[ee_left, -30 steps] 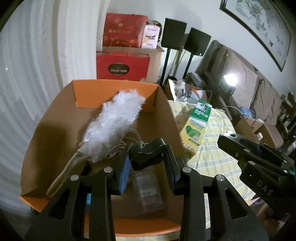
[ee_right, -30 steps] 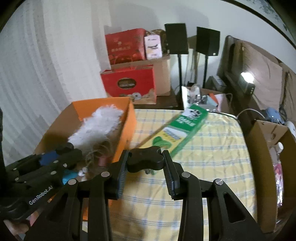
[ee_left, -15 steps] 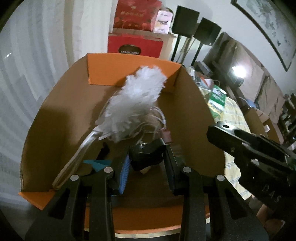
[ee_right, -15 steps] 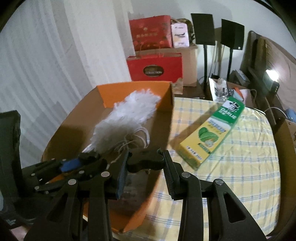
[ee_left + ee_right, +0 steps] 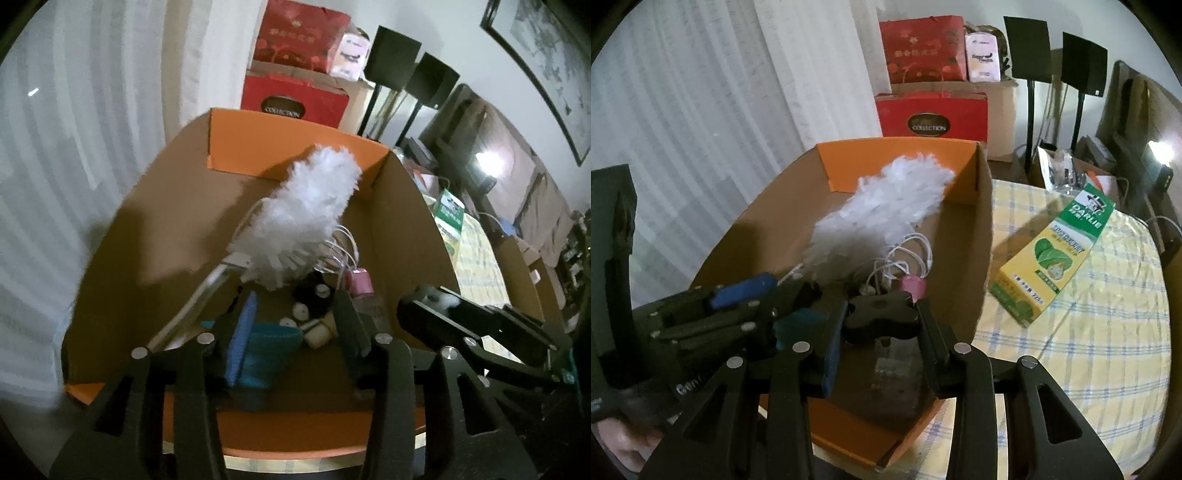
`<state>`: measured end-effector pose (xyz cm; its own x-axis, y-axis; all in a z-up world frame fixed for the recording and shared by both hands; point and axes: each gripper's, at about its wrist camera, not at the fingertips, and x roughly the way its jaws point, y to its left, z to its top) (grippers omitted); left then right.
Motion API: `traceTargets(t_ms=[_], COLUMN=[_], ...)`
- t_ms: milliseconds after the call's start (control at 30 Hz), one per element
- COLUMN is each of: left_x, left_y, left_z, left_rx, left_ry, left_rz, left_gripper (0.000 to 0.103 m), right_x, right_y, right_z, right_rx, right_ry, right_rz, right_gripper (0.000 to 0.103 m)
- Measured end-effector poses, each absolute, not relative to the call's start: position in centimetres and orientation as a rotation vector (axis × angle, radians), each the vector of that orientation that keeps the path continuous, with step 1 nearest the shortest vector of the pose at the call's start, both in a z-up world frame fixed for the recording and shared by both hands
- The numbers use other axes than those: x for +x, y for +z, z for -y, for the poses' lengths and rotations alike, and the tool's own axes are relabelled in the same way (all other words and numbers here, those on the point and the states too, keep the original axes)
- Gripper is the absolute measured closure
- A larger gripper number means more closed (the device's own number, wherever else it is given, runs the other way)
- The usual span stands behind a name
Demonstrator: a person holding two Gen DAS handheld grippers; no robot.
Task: Organize objects
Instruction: 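Withdraw the left gripper from the orange box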
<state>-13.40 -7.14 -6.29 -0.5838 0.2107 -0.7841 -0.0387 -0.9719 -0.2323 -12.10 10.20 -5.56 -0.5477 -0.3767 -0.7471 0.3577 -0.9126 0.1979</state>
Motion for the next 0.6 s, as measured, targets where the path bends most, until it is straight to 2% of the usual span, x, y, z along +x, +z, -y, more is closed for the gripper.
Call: traceTargets(t_ms=[67,133,200,300,367,467,600], left_x=[-13.4,-13.3,-13.3,-13.2,-13.2,-13.1,-13.1], left_y=[-6.1,-5.9,-5.8,-5.4,-5.3,-4.9,-4.5], left_z=[7.3,7.5,7.6,7.7,7.7,7.6,7.4], left_rx=[-1.351,-1.346,-1.338,-1.324,-1.320,-1.306,-1.289], left_ry=[2.669,2.673,2.679,2.693,2.693,2.694,2.697], left_rz=[0.286,0.292,0.300,0.315,0.319,0.330,0.334], left_gripper=[0.061,0.055,0.043,0.032,0.030,0.021,0.014], right_x=[-12.1,-12.0,-12.0,-11.9,-11.9,-11.9,-12.1], right_y=[-5.4,-5.1,-4.7,-4.0,-3.5,-2.9,-2.5], right_z=[-10.3,-10.6,-10.8,-11.3,-11.9,-12.8,-14.3], right_rx=[1.187,1.177,1.165,1.147,1.138,1.123,1.122], right_ry=[-2.455,-2.466,-2.474,-2.501,-2.525,-2.568,-2.617], right_rz=[0.041,0.050,0.060,0.066,0.065,0.065,0.074], right_gripper=[0.063,0.062,0.056,0.046,0.032,0.021,0.016])
